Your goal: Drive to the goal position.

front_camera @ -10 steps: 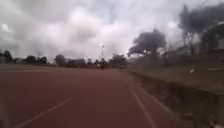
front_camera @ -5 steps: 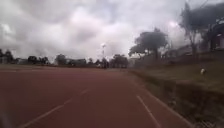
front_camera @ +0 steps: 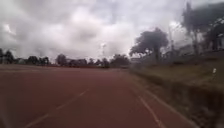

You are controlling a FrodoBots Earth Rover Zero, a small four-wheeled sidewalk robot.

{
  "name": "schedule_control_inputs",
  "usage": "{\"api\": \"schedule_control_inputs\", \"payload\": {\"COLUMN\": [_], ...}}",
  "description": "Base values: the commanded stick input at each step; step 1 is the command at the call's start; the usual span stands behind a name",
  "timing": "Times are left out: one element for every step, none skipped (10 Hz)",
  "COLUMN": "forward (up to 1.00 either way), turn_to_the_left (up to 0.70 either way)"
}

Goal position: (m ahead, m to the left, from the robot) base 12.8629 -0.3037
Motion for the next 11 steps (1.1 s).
{"api": "schedule_control_inputs", "payload": {"forward": [0.7,0.7,0.7,0.7,0.7,0.7,0.7,0.7,0.7,0.7,0.7], "turn_to_the_left": [0.0,0.0,0.0,0.0,0.0,0.0,0.0,0.0,0.0,0.0,0.0]}}
